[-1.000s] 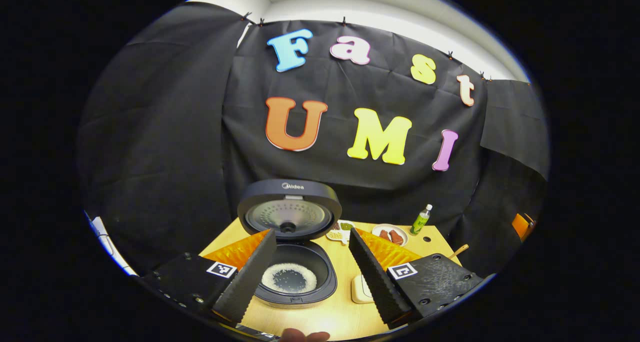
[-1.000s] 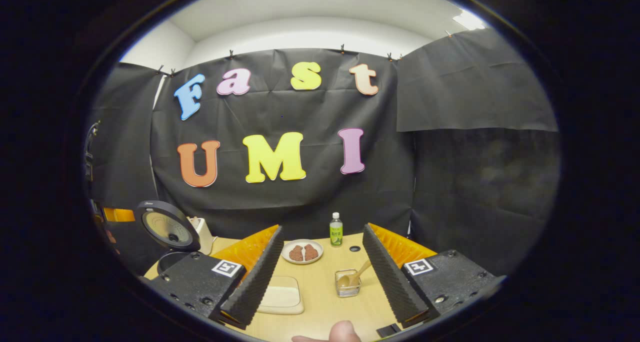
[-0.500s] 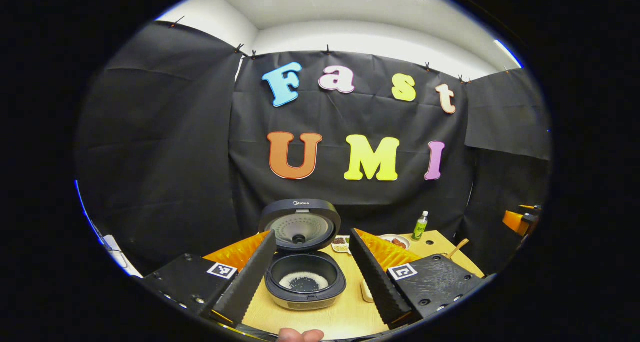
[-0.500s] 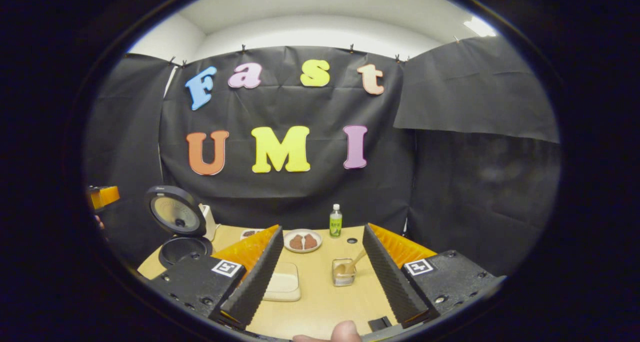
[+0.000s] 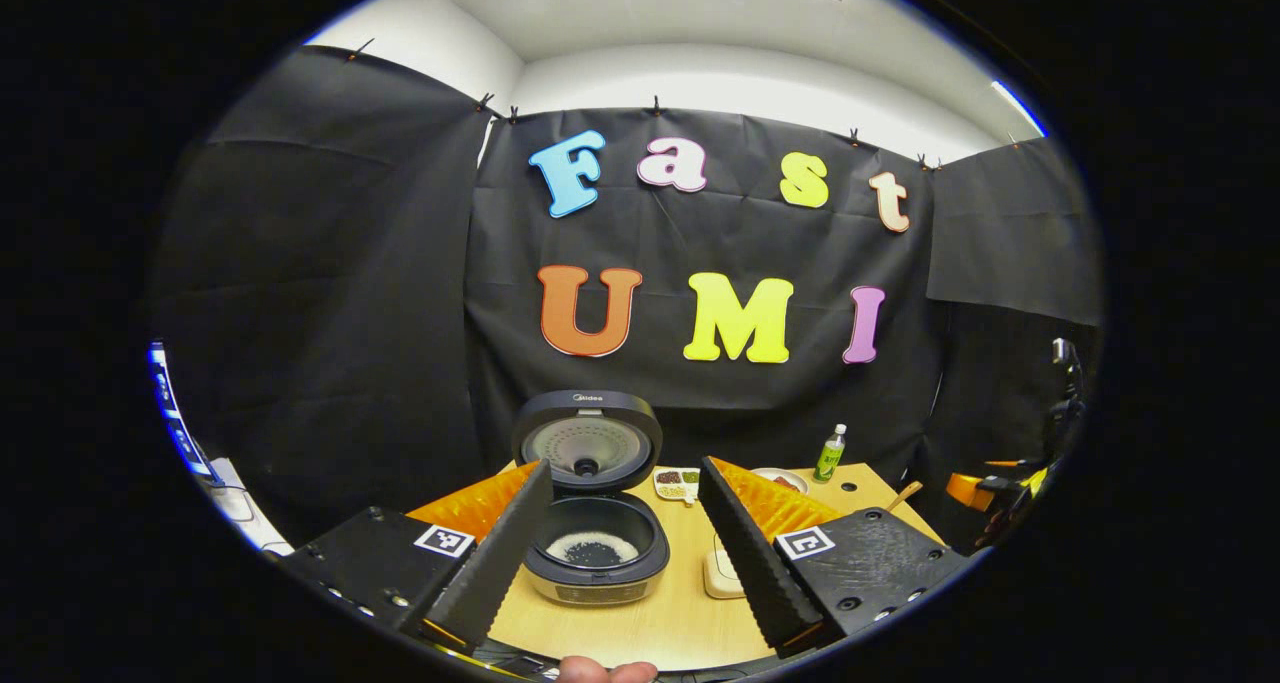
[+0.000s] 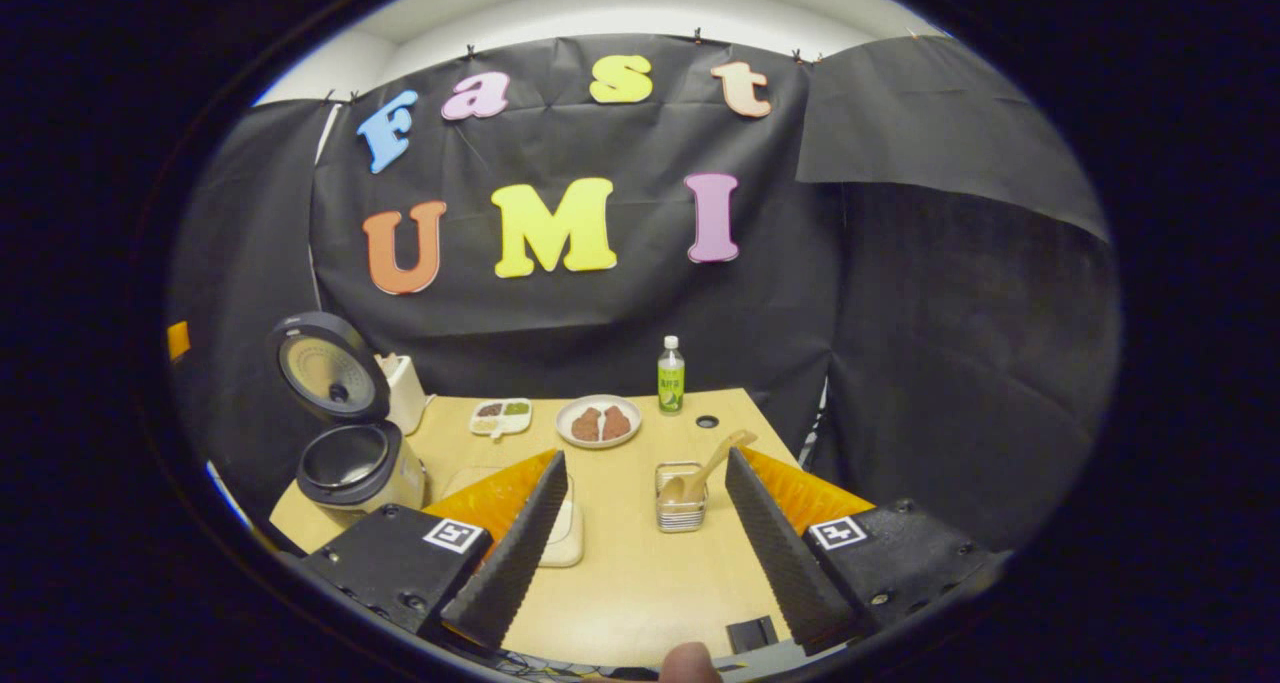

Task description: Close the left gripper, press the button to open the rice cooker; take a wooden spoon from the chopstick holder with the right hand, scoop a spoonful of rice and pour it into the rice cooker, then put the wooden spoon back into the chopstick holder.

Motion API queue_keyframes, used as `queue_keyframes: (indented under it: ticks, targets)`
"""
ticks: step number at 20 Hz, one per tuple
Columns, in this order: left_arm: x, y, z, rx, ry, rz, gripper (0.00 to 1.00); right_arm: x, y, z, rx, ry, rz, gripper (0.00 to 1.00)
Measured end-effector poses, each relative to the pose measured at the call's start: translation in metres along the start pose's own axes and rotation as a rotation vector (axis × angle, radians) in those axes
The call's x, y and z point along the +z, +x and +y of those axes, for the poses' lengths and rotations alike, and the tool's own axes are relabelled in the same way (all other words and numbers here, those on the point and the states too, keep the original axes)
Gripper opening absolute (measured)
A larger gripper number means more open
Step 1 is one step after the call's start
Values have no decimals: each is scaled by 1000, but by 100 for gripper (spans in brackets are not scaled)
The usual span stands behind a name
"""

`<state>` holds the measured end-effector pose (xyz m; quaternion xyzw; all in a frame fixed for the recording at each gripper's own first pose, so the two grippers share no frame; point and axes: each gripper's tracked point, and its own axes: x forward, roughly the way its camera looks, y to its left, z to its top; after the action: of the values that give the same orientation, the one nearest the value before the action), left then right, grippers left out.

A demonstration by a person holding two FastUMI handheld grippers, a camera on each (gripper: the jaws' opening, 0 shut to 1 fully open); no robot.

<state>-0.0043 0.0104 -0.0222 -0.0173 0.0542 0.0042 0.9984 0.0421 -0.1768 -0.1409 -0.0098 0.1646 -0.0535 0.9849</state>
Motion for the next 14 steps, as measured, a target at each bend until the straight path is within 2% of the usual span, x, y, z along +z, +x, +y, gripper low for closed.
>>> queue_keyframes:
  ticks: [3, 4, 5, 7, 10, 12, 13, 14]
  targets:
    - [5, 11, -18, 23, 5, -9, 94, -21, 44, -24, 2, 1, 63, 100]
    - [6, 16, -28, 22, 0, -5, 89, -27, 60, -31, 8, 8, 83, 100]
    - [5, 21, -38, 18, -11, 6, 94, -33, 77, -39, 13, 17, 107, 100]
    - [7, 36, -56, 20, -24, 11, 94, -45, 110, -56, 15, 40, 140, 100]
    - [4, 58, -74, 63, -24, 22, 94, -69, 166, -76, 22, 93, 197, 99]
    - [4, 69, -83, 97, -11, 30, 94, -94, 204, -81, 50, 131, 274, 99]
    - [1, 72, -88, 106, -9, 40, 94, -105, 218, -84, 57, 154, 315, 94]
    - [1, 75, -94, 114, -13, 47, 95, -116, 229, -87, 58, 175, 346, 96]
